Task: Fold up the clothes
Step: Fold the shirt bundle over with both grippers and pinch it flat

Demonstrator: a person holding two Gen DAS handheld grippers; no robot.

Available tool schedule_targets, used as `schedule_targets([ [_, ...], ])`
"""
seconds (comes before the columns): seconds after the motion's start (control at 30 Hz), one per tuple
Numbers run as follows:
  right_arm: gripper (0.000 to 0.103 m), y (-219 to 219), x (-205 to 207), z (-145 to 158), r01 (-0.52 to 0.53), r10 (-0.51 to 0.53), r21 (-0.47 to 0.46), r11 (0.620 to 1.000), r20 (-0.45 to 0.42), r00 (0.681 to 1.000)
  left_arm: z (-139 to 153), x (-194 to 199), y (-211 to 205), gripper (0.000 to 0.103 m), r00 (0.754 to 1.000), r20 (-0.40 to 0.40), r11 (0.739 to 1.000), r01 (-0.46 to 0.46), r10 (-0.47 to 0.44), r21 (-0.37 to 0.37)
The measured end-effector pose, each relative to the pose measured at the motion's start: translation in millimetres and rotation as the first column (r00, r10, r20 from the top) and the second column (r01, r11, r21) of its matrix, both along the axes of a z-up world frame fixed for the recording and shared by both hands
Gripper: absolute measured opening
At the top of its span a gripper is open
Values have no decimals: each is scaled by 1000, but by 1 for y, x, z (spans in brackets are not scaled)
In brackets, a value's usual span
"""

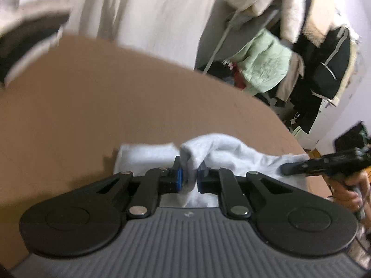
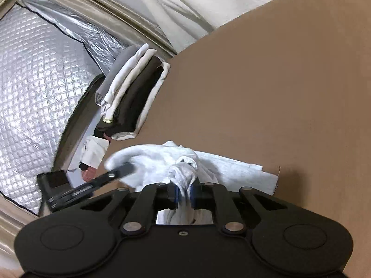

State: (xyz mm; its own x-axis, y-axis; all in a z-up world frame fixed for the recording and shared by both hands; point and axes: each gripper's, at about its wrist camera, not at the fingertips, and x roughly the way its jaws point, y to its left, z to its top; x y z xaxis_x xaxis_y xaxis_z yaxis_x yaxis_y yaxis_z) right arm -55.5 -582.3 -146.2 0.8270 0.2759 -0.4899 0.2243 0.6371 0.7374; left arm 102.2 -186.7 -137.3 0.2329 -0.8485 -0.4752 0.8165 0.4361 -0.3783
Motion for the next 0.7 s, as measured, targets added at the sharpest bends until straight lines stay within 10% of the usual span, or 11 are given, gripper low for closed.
schedule_targets([
  [0.13,13,-10,11,-20,37,-46,-64,997,-135,990,-7,10,3,23,993,50,993,-109,107,35],
  [0.23,14,-13,29,-33,49,-76,-124,991,-225,971,-26,26,-1,31,988,-52,986,-140,145,91],
  [0.33,14,-13,37,-29,34,-61,-142,989,-192,980,-38,24,-8,55,986,-147,995,-65,75,76],
  [0.4,14,-9,36,-21,8,-34,-181,983,-140,990,-42,13,-21,57,996,-66,990,-47,56,132],
  [0.43,14,-5,36,-17,-6,-17,-194,981,-115,993,-45,9,-27,53,998,-25,987,-46,50,156],
  [0.53,14,1,37,-7,-28,14,-227,974,-60,998,-49,3,-34,1,1000,9,984,-30,29,177],
  [0.7,14,-7,27,-5,-31,35,-156,987,22,999,-23,-9,-14,1,994,64,980,-98,88,173],
])
